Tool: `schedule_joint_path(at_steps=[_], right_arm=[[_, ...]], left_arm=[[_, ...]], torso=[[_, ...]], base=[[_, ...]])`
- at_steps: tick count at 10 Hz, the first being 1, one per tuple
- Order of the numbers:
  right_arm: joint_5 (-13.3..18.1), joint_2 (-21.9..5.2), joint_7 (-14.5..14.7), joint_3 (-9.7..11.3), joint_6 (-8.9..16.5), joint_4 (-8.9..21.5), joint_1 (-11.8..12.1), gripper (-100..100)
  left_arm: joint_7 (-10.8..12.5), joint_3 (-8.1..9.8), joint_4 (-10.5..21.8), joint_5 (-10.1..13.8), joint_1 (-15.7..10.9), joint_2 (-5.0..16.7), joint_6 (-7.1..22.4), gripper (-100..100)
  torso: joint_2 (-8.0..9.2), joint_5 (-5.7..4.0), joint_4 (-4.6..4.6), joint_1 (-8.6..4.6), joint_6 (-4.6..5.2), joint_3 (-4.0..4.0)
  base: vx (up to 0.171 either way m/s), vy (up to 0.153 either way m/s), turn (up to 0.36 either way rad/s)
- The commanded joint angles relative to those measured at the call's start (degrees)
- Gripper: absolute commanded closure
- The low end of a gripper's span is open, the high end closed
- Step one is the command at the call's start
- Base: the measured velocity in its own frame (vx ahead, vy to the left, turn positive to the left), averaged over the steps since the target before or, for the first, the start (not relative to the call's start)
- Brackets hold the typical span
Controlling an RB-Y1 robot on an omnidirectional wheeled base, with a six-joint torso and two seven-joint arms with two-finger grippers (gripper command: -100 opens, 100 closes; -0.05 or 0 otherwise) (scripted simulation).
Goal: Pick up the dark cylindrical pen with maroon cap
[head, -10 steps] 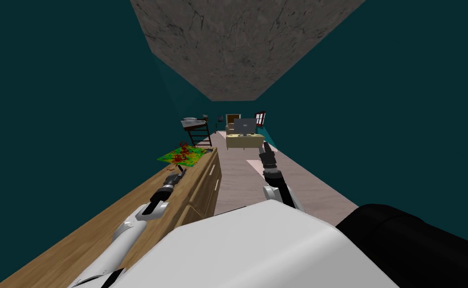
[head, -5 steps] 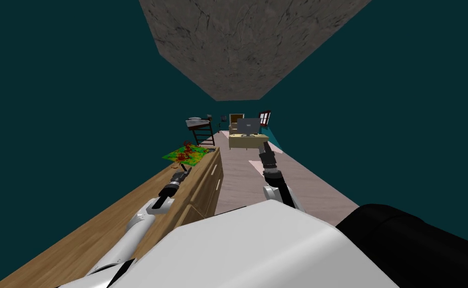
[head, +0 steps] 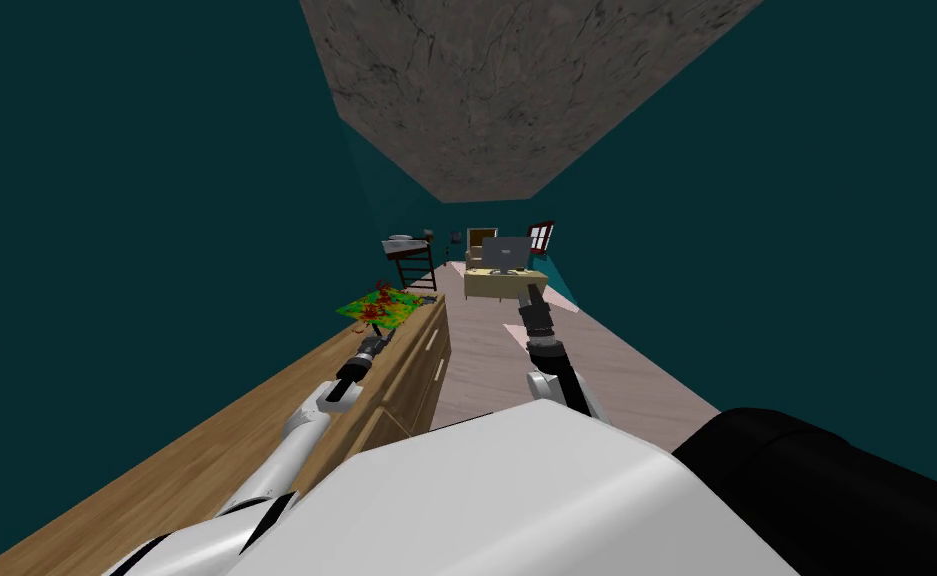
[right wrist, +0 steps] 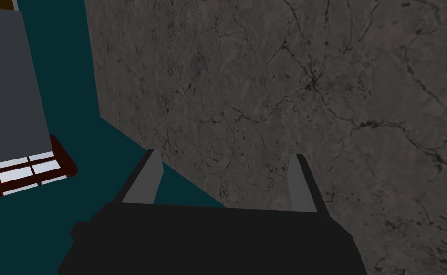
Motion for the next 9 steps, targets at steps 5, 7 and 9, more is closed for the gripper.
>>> schedule_joint_path(at_steps=[5,7,9], right_arm=[[0.00,0.00,0.00,0.00,0.00,0.00,-0.01,0],[0.00,0.00,0.00,0.00,0.00,0.00,-0.01,0],[0.00,0.00,0.00,0.00,0.00,0.00,-0.01,0]], left_arm=[[1.54,0.17,0.36,-5.87,-1.33,-1.43,-0.26,-100],[1.54,0.17,0.36,-5.87,-1.33,-1.43,-0.26,-100],[1.54,0.17,0.36,-5.87,-1.33,-1.43,-0.26,-100]], torso=[[0.06,0.00,0.00,0.06,0.00,0.02],[0.16,0.03,0.02,0.16,-0.01,0.09],[0.17,0.03,0.02,0.17,0.01,0.08]], base=[[0.026,-0.027,0.086],[0.005,-0.004,0.016],[-0.011,0.011,-0.036]])
